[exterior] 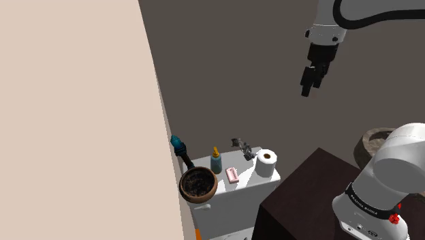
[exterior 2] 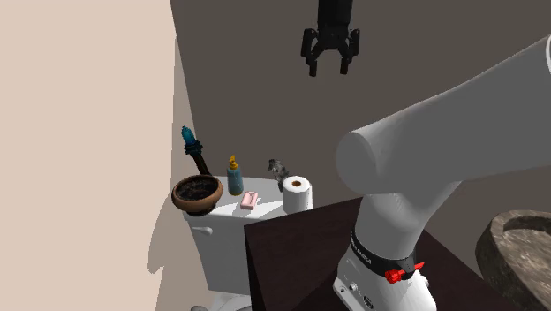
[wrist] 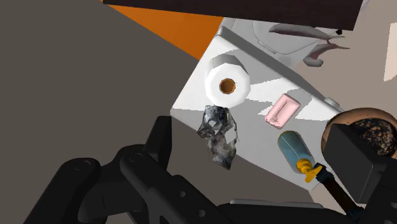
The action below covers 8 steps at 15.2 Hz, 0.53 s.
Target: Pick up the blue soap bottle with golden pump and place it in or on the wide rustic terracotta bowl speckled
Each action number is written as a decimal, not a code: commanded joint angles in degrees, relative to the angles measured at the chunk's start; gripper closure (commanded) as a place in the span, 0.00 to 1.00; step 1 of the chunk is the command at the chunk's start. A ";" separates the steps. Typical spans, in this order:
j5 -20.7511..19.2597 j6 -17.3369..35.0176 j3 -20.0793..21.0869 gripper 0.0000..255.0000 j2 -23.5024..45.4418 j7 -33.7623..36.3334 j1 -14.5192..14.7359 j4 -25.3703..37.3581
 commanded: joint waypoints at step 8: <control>3.50 12.81 5.47 0.00 7.97 6.78 1.59 -4.26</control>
